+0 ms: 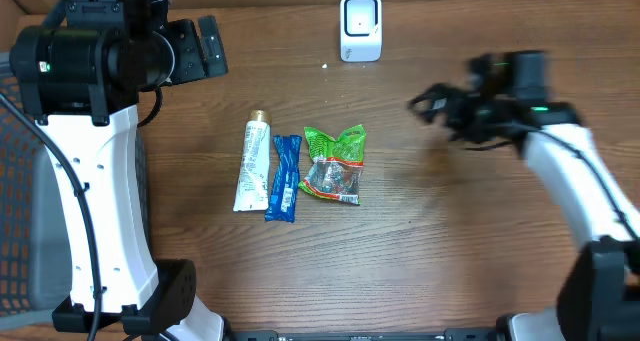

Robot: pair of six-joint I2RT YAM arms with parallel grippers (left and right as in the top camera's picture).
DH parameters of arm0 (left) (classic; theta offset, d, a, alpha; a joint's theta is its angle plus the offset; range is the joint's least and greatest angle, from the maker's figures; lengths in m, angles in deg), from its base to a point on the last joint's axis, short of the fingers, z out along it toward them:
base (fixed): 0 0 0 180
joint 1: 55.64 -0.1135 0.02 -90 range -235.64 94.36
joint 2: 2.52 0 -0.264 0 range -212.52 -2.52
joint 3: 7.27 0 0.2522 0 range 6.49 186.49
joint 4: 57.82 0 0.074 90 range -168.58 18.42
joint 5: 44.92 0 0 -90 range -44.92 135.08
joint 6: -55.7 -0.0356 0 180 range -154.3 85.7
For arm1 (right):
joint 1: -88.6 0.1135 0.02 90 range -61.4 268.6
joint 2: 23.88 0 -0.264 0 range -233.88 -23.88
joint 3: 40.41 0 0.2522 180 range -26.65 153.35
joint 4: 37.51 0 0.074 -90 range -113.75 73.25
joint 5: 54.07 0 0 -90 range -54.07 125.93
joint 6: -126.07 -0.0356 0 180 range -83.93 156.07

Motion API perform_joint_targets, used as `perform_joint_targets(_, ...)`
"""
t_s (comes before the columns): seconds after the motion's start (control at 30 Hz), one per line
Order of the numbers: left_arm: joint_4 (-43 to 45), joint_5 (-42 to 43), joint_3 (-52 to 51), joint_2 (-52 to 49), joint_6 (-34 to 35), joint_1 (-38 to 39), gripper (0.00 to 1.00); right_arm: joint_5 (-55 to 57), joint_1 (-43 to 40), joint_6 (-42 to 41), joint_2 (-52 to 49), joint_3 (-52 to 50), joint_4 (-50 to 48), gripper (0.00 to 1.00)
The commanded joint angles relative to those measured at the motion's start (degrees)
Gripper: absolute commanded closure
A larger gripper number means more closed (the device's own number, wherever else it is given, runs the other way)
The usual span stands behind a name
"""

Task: Scan the item barcode
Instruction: 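Move the right gripper to the green snack bag and grasp it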

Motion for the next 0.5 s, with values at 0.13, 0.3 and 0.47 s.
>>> perform_joint_targets(0.13,0.22,-0.55,-0.15,0.07,0.79,0.04,0.00,7.61,14.80,12.90,-10.01,0.48,-6.69,0.00)
perform_joint_targets(0.3,0.22,-0.55,-0.15,0.09,0.79,0.04,0.00,7.08,16.74,16.68,-14.47,0.48,-9.33,0.02)
perform_joint_targets(0.47,0.22,-0.55,-0.15,0.09,0.79,0.04,0.01,7.10,16.65,17.35,-17.03,0.48,-12.68,0.31)
